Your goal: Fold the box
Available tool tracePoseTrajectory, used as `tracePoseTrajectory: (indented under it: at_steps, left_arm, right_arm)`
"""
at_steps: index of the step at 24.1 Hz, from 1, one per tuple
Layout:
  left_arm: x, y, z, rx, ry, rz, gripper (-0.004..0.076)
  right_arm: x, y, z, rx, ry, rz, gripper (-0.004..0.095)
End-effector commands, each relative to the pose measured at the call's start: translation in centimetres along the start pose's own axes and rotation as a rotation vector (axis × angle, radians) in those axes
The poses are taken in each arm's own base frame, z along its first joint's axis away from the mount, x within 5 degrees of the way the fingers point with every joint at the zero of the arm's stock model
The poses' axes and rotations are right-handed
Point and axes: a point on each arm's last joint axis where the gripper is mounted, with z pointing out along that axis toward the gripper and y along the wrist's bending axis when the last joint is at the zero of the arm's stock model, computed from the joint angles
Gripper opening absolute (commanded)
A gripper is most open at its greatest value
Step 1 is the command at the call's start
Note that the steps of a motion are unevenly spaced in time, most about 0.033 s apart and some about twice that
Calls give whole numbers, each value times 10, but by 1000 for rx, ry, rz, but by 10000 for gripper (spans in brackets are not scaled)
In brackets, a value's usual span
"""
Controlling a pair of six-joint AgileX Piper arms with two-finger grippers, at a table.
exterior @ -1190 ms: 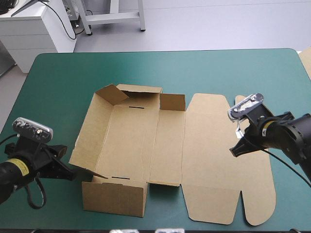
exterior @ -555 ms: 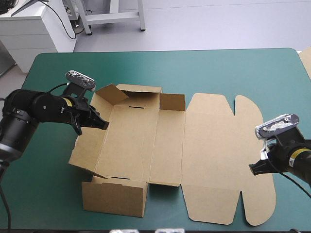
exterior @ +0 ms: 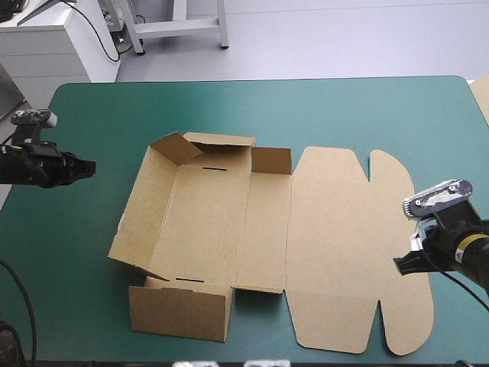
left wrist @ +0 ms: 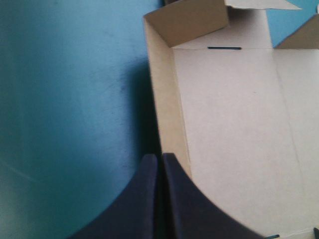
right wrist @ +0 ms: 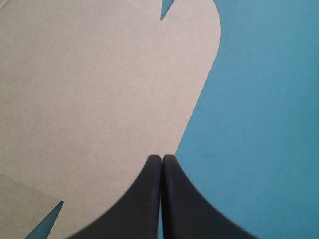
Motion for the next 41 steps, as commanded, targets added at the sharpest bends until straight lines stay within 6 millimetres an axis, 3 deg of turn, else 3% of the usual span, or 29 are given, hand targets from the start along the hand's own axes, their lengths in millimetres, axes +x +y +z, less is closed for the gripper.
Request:
tracePoseTrajectory:
  at_steps: [1, 4, 8, 9, 10, 12, 16, 24, 31, 41]
  left_arm:
    - [0, -6, -19, 6, -13, 16, 18]
    - [-1, 1, -8, 19, 14, -39, 32]
    - [-3, 14, 14, 53, 67, -122, 260]
    - [-4, 13, 18, 64, 75, -122, 337]
    - [-5, 10, 25, 78, 93, -111, 479]
    - [-7, 0, 34, 106, 117, -79, 572]
    - [-5, -19, 54, 107, 207, -2, 569]
    - [42, -18, 89, 124, 417, -40, 570]
    - [42, -22, 92, 166, 412, -28, 568]
    - [45, -34, 120, 203, 493, 12, 564]
  right_arm:
    - [-8, -5, -7, 38, -88, -4, -16]
    - [-10, -4, -6, 26, -103, 10, -16]
    - [-7, -1, 2, 19, -99, 9, -15]
    - [-6, 0, 5, 17, -95, 11, -16]
    - [-3, 2, 9, 15, -82, 8, -16]
    - [-2, 2, 12, 15, -76, 4, -16]
    - [-3, 2, 12, 17, -82, 3, -16]
    - [-4, 2, 11, 17, -103, 3, -16]
    - [-5, 2, 11, 14, -107, 4, -15]
    - [-4, 2, 12, 13, -101, 6, -15]
